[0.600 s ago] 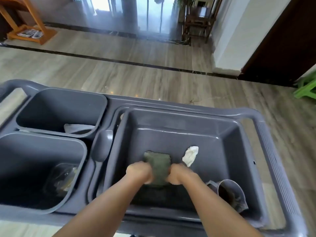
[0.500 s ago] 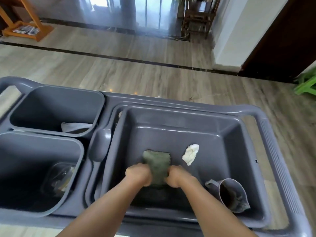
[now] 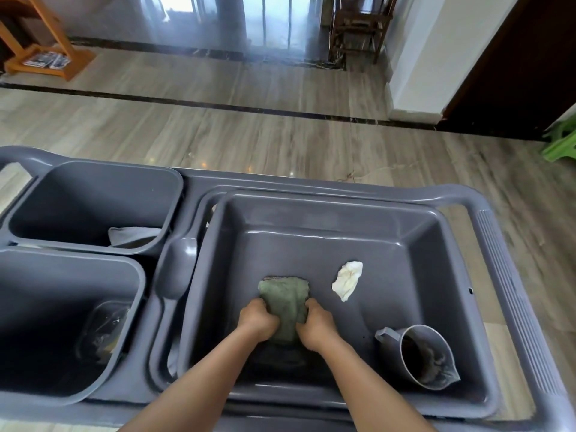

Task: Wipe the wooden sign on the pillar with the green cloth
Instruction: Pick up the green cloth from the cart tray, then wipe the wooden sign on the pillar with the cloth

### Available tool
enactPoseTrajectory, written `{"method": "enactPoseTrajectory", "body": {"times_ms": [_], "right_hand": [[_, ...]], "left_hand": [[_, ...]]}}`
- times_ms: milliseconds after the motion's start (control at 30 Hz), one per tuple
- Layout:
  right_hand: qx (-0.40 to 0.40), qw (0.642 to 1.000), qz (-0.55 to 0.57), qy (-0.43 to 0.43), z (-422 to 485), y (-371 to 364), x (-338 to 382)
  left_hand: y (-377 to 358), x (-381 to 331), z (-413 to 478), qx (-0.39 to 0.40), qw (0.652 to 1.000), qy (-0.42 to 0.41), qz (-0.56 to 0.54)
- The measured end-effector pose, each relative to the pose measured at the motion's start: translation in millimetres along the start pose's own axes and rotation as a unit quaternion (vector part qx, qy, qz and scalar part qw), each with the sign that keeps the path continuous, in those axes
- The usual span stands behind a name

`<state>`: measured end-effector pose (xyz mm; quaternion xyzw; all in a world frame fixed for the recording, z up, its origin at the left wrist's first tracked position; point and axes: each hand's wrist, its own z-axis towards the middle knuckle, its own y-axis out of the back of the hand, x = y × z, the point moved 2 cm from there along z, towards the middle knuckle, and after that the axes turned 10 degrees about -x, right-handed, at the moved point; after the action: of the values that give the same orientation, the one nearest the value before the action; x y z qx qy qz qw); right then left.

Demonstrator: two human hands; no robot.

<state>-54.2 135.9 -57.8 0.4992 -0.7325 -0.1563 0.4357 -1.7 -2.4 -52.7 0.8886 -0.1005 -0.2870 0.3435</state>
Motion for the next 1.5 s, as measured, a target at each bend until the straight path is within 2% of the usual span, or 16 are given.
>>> {"method": "enactPoseTrajectory", "body": {"times_ms": [133, 333, 433, 533, 600, 667, 733, 767, 833, 867, 900, 967, 1067, 1200, 1300, 1500], "right_hand": [[0.010, 0.998, 0.017, 0.055, -4.8, 10.2, -1.5], [-0.039, 0.991, 0.100, 0.075, -14.4, 48.5, 5.2], [-0.057, 0.987, 0.118, 0.095, -28.4, 82.8, 16.4], [-0.059, 0.978, 0.107, 0.170, -52.6, 120.8, 31.8], [-0.056, 0.971, 0.125, 0.195, -71.2, 142.9, 38.5], [-0.035, 0.959, 0.204, 0.194, -91.0, 161.2, 40.1], [0.007, 0.929, 0.332, 0.161, -111.2, 176.9, 37.1], [0.030, 0.900, 0.413, 0.135, -120.5, 183.5, 35.0], [0.067, 0.816, 0.566, 0.097, -137.5, 195.2, 30.0], [0.073, 0.781, 0.613, 0.095, -146.8, 201.5, 28.1], [0.071, 0.760, 0.637, 0.104, -155.4, 207.4, 26.5], [0.048, 0.746, 0.656, 0.108, -172.1, 214.3, 21.7], [-0.033, 0.723, 0.686, 0.075, -192.9, 217.2, 5.3], [-0.150, 0.692, 0.704, 0.044, -219.2, 203.3, -33.9], [-0.214, 0.663, 0.716, 0.029, -257.8, 184.7, -71.1], [-0.369, 0.663, 0.651, -0.021, -389.1, 176.5, -160.4]], "left_hand": [[6.8, -14.4, -7.8, 0.021, 0.995, -0.051, -0.082], [49.2, -54.5, -38.2, 0.012, 0.982, -0.155, -0.111], [78.7, -80.5, -62.2, 0.038, 0.970, -0.226, -0.079], [107.8, -111.6, -92.4, 0.085, 0.952, -0.290, -0.038], [125.8, -128.7, -110.2, 0.118, 0.944, -0.303, -0.051], [142.6, -141.1, -126.3, 0.143, 0.938, -0.292, -0.116], [152.5, -147.4, -136.4, 0.193, 0.916, -0.253, -0.246], [154.4, -149.4, -139.9, 0.229, 0.893, -0.234, -0.309], [153.6, -153.8, -148.2, 0.296, 0.849, -0.211, -0.384], [150.4, -155.9, -151.9, 0.315, 0.834, -0.201, -0.405], [146.2, -158.3, -155.4, 0.329, 0.823, -0.189, -0.424], [137.0, -163.1, -162.9, 0.345, 0.804, -0.161, -0.457], [120.1, -167.7, -175.3, 0.365, 0.793, -0.154, -0.463], [78.8, -167.9, -199.9, 0.423, 0.791, -0.182, -0.402], [34.6, -165.1, -227.9, 0.445, 0.804, -0.193, -0.344], [-51.7, -172.0, -333.8, 0.525, 0.790, -0.221, -0.227]]}}
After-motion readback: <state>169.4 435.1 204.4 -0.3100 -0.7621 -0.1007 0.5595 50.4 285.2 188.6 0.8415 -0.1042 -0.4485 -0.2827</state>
